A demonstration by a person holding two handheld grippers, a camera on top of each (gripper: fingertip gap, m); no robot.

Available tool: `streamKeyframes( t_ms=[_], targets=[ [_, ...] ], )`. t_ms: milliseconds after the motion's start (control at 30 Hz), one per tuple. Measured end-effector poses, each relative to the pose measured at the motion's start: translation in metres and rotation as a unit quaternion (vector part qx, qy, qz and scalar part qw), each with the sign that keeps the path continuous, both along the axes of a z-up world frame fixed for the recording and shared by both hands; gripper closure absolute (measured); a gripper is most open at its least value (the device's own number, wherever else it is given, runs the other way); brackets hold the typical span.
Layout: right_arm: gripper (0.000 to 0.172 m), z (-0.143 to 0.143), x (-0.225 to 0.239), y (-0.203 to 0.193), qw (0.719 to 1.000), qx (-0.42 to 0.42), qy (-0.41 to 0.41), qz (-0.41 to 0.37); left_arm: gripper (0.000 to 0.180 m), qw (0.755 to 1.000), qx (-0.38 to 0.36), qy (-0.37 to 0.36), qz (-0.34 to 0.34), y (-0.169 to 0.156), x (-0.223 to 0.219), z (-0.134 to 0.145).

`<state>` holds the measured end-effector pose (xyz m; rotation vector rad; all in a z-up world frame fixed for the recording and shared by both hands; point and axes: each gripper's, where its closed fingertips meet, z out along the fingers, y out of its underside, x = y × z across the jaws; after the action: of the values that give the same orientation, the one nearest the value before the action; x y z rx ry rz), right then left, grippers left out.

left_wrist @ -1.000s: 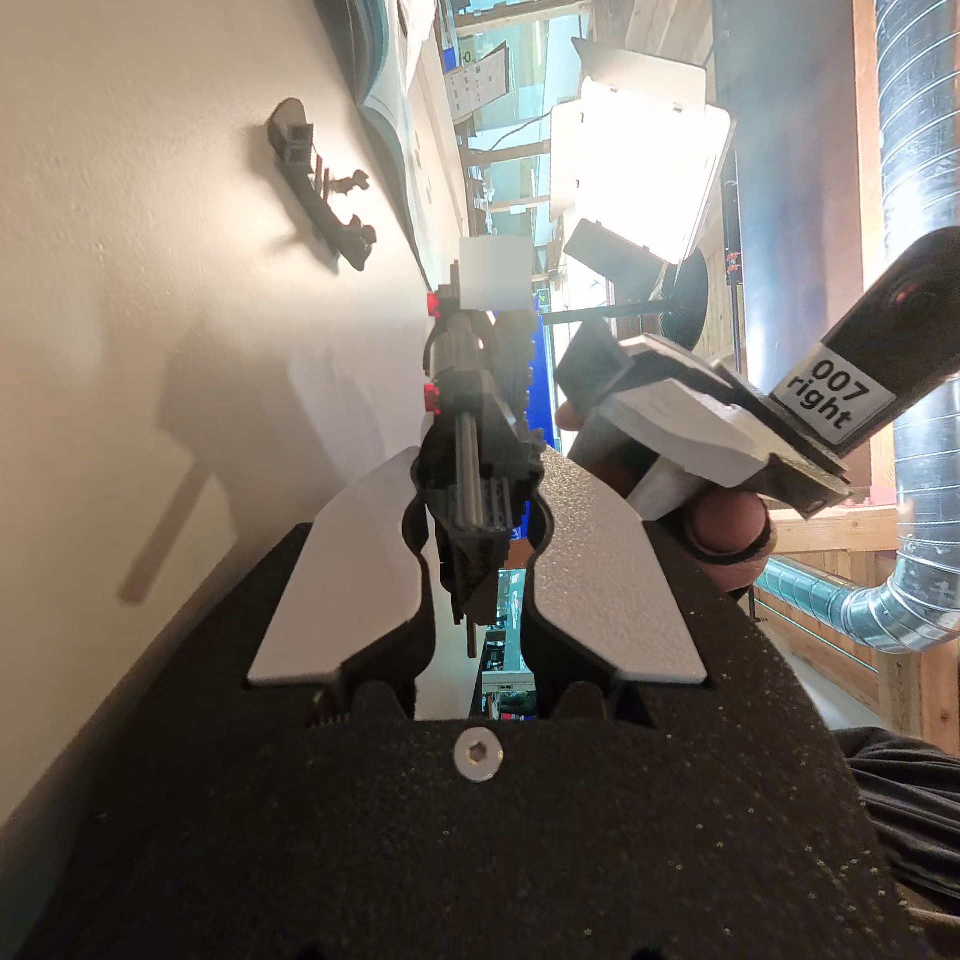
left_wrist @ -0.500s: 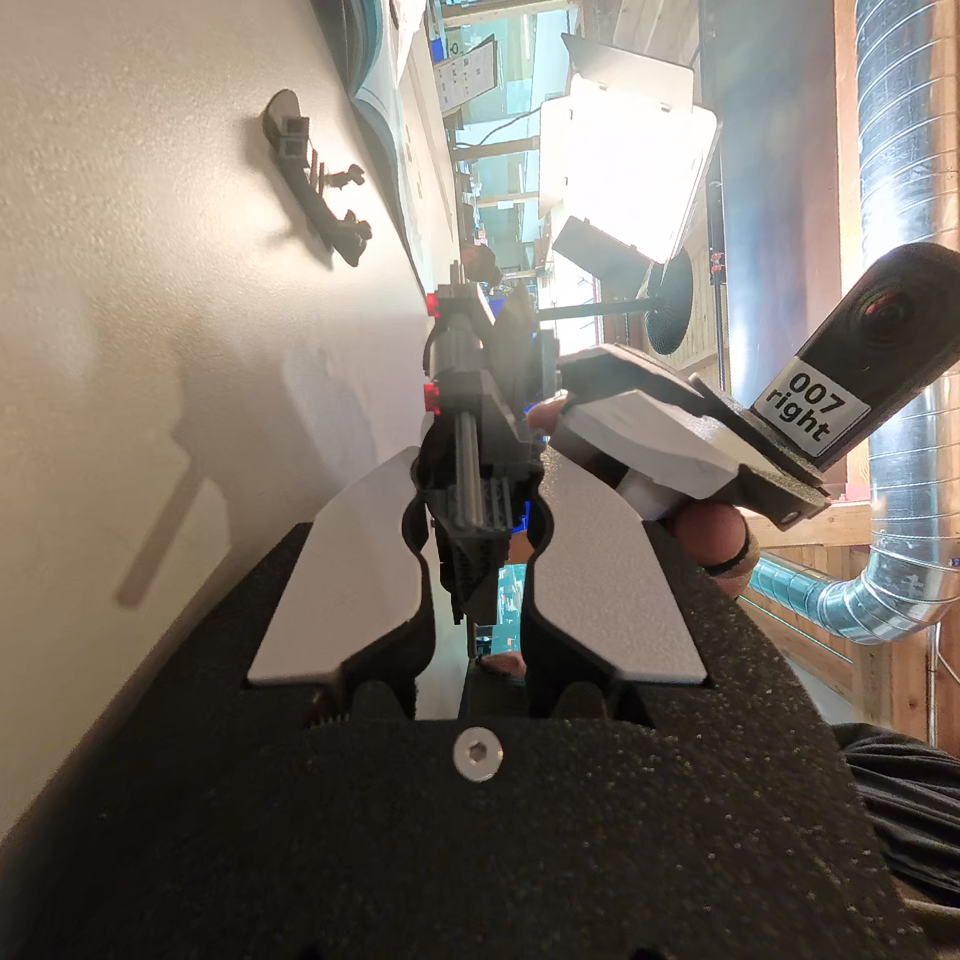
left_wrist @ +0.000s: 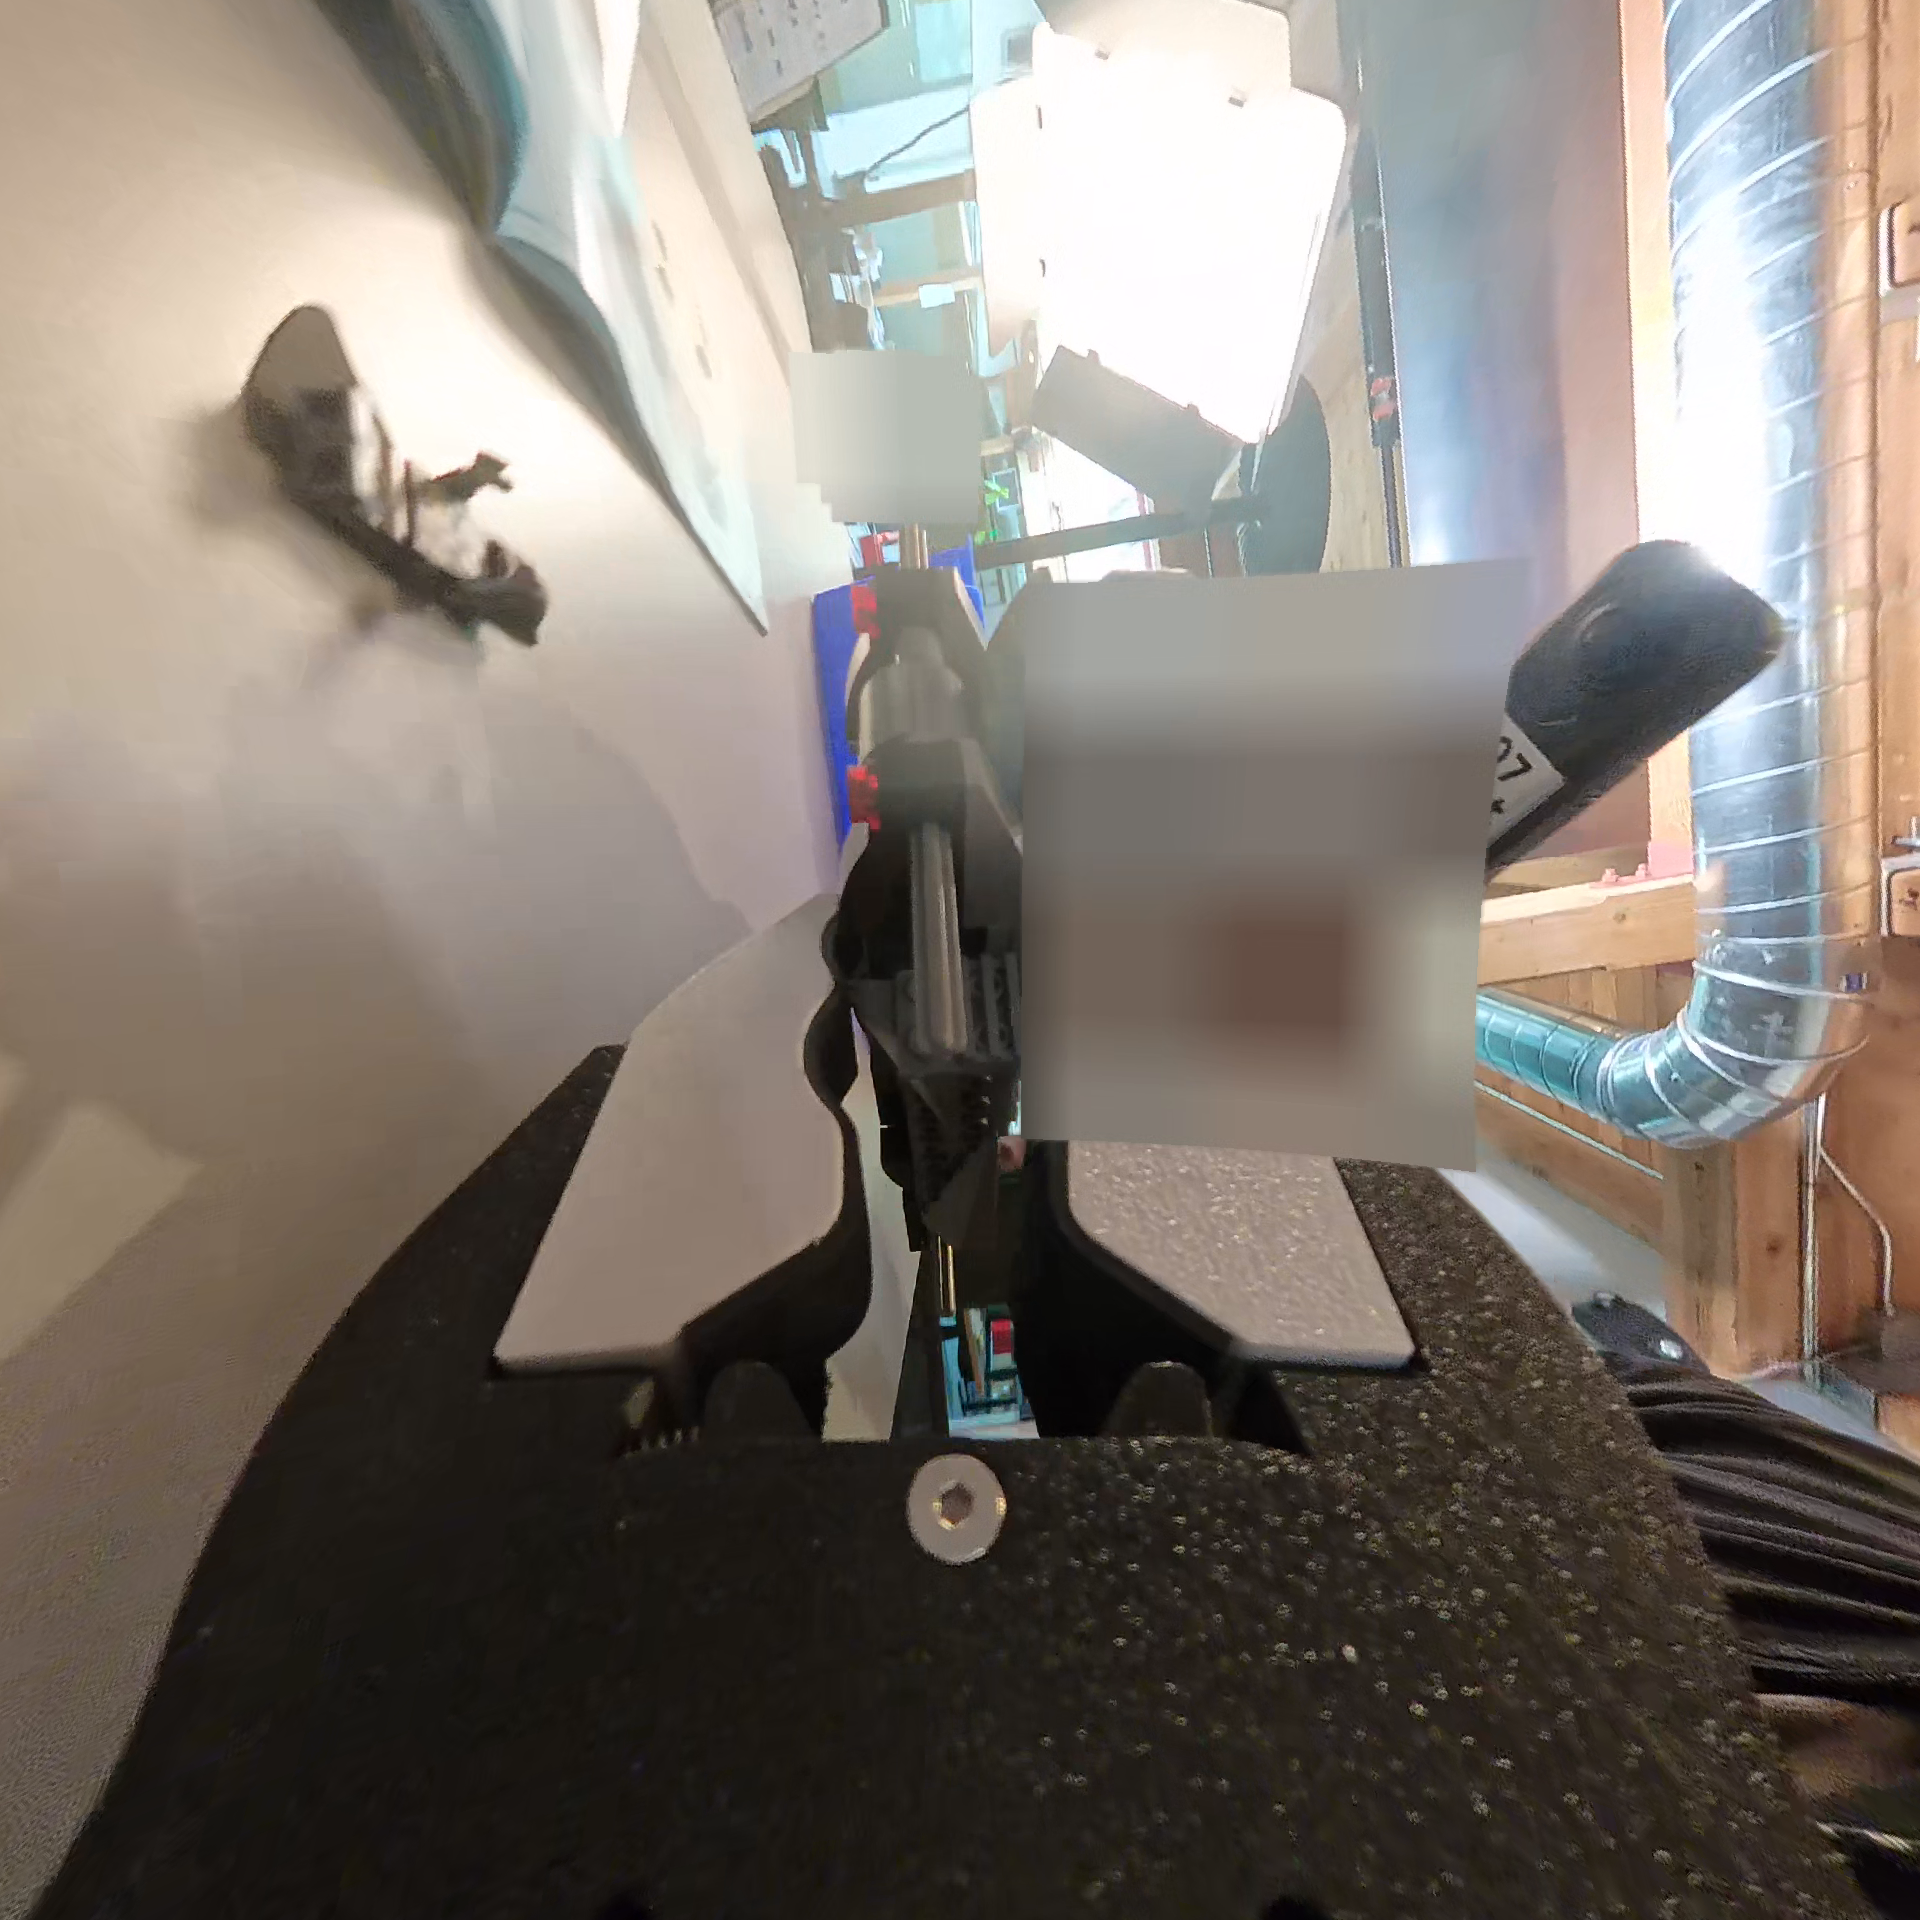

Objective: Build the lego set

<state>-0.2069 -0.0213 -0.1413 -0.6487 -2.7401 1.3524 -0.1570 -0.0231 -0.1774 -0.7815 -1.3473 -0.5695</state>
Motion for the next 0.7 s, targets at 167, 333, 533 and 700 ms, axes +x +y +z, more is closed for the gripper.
streamKeyframes(
  t_ms=[167, 333, 533, 700],
  targets=[
    [0.145, 0.013, -0.032, 0.032, 0.998, -0.005, 0.029, -0.054, 0.145, 0.999, 0.010, 0.018, -0.048, 0.005, -0.022, 0.023],
    [0.143, 0.015, -0.019, 0.083, 0.996, -0.002, 0.021, -0.092, 0.145, 0.997, 0.031, 0.006, -0.076, 0.010, -0.034, 0.022],
    [0.147, -0.022, 0.050, 0.169, 0.990, 0.079, 0.047, -0.106, 0.145, 0.994, 0.053, -0.014, -0.096, 0.017, -0.020, 0.014],
    [0.147, -0.081, 0.112, 0.217, 0.983, 0.163, 0.031, -0.083, 0.145, 0.993, 0.053, -0.026, -0.100, 0.018, -0.006, 0.008]
  ],
)
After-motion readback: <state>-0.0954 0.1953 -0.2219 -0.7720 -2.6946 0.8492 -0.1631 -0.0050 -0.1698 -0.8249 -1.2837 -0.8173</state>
